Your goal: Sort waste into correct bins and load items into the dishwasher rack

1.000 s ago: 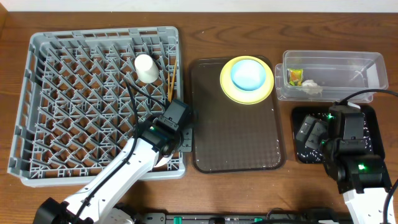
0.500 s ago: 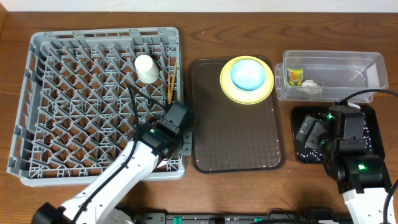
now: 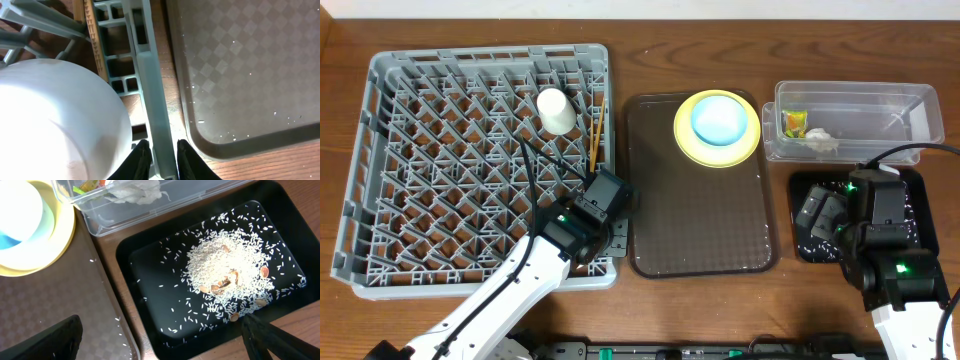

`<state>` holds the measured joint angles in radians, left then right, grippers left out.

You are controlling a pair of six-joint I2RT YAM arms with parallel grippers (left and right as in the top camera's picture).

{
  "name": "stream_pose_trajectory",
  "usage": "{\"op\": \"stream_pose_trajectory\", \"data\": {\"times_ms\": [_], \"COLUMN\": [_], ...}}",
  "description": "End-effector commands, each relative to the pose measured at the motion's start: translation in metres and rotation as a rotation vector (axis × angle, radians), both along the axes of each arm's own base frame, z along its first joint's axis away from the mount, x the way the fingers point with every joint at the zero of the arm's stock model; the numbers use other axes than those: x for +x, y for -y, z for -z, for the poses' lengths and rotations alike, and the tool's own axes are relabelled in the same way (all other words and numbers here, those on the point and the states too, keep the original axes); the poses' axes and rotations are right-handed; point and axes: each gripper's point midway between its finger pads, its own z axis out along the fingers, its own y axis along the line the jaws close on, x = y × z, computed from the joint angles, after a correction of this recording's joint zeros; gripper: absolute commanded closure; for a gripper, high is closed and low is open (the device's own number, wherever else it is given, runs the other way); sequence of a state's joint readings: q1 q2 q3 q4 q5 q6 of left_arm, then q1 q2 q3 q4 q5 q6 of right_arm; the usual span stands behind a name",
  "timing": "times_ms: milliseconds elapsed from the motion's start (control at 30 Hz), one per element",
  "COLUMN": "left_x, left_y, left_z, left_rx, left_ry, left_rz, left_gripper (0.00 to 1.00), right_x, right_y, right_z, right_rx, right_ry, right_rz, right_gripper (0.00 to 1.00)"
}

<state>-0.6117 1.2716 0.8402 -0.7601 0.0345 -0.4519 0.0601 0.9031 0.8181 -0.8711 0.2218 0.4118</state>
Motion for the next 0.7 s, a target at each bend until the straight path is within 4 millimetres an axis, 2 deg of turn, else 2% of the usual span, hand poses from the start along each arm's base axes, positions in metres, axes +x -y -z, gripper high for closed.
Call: {"op": "stream_pose_trajectory", "data": {"times_ms": [0,167,267,400,533,667], "left_x": [0.000,-0.003,-0.002,0.010,0.017,0.021], "left_y": [-0.004,-0.007,-0.007,-0.015,-0.009,-0.003], "left_z": [-0.002,-0.006,-0.015,-0.047,-0.088,-0.124], "left_rx": [0.015,0.015,0.001,-0.007,-0.081,-0.089], "left_ry": [0.013,0.014,0.049,0.182,0.276,0.284], "left_rz": [-0.013,-0.013,-0.016,-0.045,-0.049,-0.015], "left_gripper": [0.77,0.72,0.67,0.66,0.66,0.67], "right_x": [0.000,0.000,0.000,0.000,0.000,0.000], "right_y": [0.003,0.003,0.003,0.003,0.003,0.003], "right_z": [-0.002,-0.002,-0.002,-0.002,-0.002,-0.002], "right_rx": [-0.016,-0.016,-0.016,-0.016,-0.016,-0.016], "right_ry": [0.003,0.003,0.003,0.003,0.003,0.003], "right_rz": [0.005,0.005,0.005,0.005,0.005,0.005], "right_gripper": [0.01,0.01,0.01,0.01,0.01,0.01]}}
